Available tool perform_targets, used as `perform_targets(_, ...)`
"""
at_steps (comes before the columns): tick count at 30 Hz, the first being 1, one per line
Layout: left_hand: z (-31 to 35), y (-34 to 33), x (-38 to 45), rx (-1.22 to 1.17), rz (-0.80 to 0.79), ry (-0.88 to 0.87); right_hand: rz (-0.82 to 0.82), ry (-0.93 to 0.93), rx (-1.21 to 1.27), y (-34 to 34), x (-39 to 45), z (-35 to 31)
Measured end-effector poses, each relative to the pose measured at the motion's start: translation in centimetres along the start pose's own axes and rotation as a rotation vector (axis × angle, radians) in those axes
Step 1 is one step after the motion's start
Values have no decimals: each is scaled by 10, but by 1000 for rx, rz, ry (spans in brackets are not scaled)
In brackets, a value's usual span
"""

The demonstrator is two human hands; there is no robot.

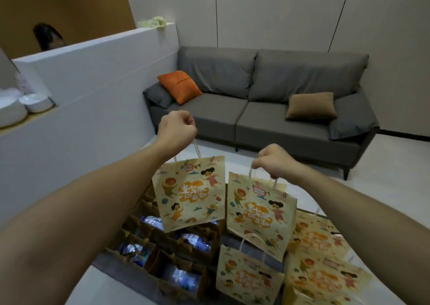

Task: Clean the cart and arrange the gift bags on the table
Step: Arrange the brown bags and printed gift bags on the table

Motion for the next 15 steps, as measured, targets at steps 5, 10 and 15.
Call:
perform_targets(5,0,-2,4,24,-8,34,-65,-65,-100,-55,27,30)
perform_targets(10,5,-3,8,16,-11,36,-190,-115,-158,-96,43,69)
perform_targets(15,6,-1,14,12,-27,44,-266,-123,-263,-121,45,86)
Point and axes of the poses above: each hand's wrist, its own x-axis towards the middle knuckle, its own y-axis out of the back of the hand, z = x × y, the point moved 1 cm from there along x, towards the middle knuckle, and after that the axes turned 10 degrees about -x, right-handed, at the moved point
